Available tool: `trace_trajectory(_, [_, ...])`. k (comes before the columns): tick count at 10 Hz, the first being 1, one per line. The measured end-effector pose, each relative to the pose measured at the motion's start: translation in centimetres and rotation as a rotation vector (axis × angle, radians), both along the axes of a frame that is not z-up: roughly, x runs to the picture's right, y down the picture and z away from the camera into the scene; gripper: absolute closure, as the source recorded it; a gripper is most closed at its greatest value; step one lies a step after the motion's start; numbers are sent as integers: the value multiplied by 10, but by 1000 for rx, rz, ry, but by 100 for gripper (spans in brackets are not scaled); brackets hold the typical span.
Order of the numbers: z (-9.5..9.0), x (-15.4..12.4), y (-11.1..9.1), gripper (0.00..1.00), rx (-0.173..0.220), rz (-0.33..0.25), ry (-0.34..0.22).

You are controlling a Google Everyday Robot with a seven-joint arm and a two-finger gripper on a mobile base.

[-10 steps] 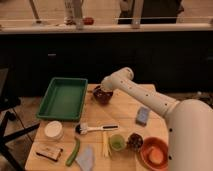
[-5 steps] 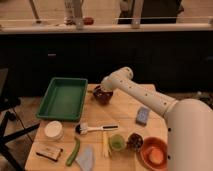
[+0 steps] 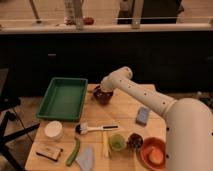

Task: Place fork in table surface

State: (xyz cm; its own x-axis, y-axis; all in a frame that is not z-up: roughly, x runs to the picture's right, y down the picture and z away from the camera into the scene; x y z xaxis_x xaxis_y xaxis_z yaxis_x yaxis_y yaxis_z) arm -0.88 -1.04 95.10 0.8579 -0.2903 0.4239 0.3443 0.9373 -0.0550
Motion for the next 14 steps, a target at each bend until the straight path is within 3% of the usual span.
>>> trace_trajectory(14, [14, -2, -4, 21, -21, -12, 1])
